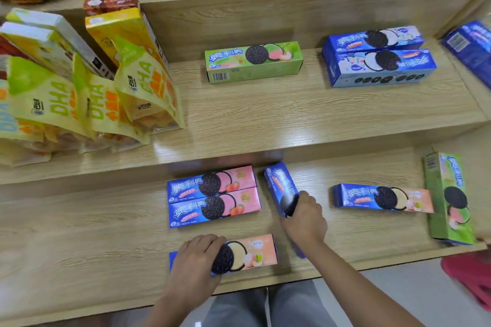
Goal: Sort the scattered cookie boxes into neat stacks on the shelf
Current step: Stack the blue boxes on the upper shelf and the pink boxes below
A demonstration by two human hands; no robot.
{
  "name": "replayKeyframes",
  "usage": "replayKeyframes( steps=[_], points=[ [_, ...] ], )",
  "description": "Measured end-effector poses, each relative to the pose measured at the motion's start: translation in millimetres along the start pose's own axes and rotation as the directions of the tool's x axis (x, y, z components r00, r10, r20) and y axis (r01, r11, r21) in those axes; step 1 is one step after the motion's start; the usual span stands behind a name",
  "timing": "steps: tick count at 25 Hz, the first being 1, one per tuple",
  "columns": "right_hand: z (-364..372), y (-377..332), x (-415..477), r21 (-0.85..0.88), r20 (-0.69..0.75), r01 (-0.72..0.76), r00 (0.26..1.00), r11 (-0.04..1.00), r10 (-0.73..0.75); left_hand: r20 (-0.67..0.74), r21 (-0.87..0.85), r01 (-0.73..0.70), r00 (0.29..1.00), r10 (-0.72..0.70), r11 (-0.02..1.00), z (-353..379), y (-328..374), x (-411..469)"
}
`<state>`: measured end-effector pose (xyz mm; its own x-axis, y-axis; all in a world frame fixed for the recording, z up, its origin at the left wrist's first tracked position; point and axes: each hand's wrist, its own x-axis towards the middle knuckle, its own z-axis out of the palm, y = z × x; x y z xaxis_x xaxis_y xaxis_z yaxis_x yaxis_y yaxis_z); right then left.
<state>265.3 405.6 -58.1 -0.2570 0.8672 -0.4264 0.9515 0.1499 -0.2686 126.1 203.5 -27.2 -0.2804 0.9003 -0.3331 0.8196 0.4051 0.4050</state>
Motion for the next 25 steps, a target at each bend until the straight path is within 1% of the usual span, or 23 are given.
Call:
replayKeyframes(
  steps=[3, 6, 9, 11, 14, 16, 19, 22, 25],
  points=[
    [-32, 16, -4, 0.042, -0.022, 0.083, 0.996, 0.996, -0.082, -0.011, -0.006, -0.030, 1.000, 0.030, 1.000, -14, 8, 7],
    [-89, 38, -10, 0.129, -0.048, 0.185, 0.982, 0.974, -0.180, -0.016, -0.003, -0.065, 0.998, 0.065, 0.998, -31, 25, 21],
    [-161, 64, 0, 0.153, -0.095, 0.283, 0.958, 0.947, -0.271, -0.026, 0.020, -0.137, 0.990, 0.137, 0.990, -50, 56, 46],
    [-206, 80, 19, 0.126, -0.105, 0.346, 0.936, 0.930, -0.335, -0.057, 0.023, -0.170, 0.984, 0.171, 0.985, -60, 79, 66],
    [-260, 101, 66, 0.016, -0.121, 0.474, 0.875, 0.880, -0.469, -0.118, 0.016, -0.208, 0.971, 0.209, 0.978, -73, 115, 99],
    [-286, 106, 106, -0.104, -0.119, 0.541, 0.826, 0.834, -0.551, -0.163, 0.028, -0.201, 0.966, 0.203, 0.979, -80, 139, 119],
    [-304, 101, 165, -0.254, -0.027, 0.666, 0.720, 0.702, -0.693, -0.241, 0.029, -0.165, 0.956, 0.167, 0.986, -82, 176, 143],
    [-298, 94, 202, -0.268, 0.095, 0.757, 0.636, 0.596, -0.765, -0.267, 0.005, -0.113, 0.957, 0.110, 0.994, -76, 204, 159],
    [-288, 91, 220, -0.235, 0.109, 0.798, 0.589, 0.555, -0.801, -0.284, -0.033, -0.045, 0.958, 0.034, 0.998, -70, 219, 167]
  ],
)
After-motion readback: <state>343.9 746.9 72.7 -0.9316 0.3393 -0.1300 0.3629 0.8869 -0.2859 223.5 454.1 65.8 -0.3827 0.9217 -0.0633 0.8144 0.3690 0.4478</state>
